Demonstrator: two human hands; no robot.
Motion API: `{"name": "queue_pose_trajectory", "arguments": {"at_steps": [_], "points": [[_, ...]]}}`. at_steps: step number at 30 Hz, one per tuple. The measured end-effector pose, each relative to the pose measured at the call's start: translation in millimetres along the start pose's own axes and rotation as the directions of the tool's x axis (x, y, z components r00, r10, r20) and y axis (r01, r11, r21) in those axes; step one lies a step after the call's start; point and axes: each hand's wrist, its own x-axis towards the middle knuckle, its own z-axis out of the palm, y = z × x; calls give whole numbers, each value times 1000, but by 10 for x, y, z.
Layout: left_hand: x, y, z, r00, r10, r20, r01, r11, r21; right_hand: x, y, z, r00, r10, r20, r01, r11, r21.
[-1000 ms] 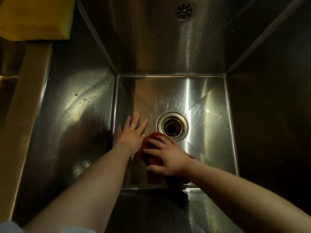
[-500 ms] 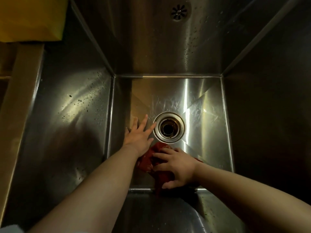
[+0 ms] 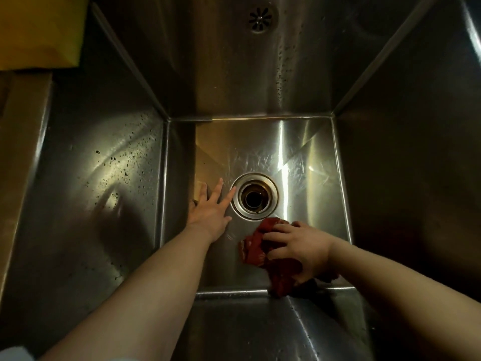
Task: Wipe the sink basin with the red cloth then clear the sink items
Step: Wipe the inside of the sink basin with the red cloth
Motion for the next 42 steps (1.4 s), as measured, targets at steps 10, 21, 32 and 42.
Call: {"name": "queue_pose_trajectory", "arguments": {"at_steps": [10,21,32,42], "points": [[26,-9,36,1000,-2,-7,3,999,39,-163,378,-174,846,489,-212,-429,861,275],[18,-7,-4,1000,1,7,-1,999,45,-205,403,-60,960,274,-67,-279,954,-107],[33,-32,7,999,5,-33,-2,996,86,-73,492,-184,812,542,-216,-508,839,196],[-8,22,-31,999,-13,-31,14,999,35,-217,452,-172,863,490,-120,-479,871,106]]}}
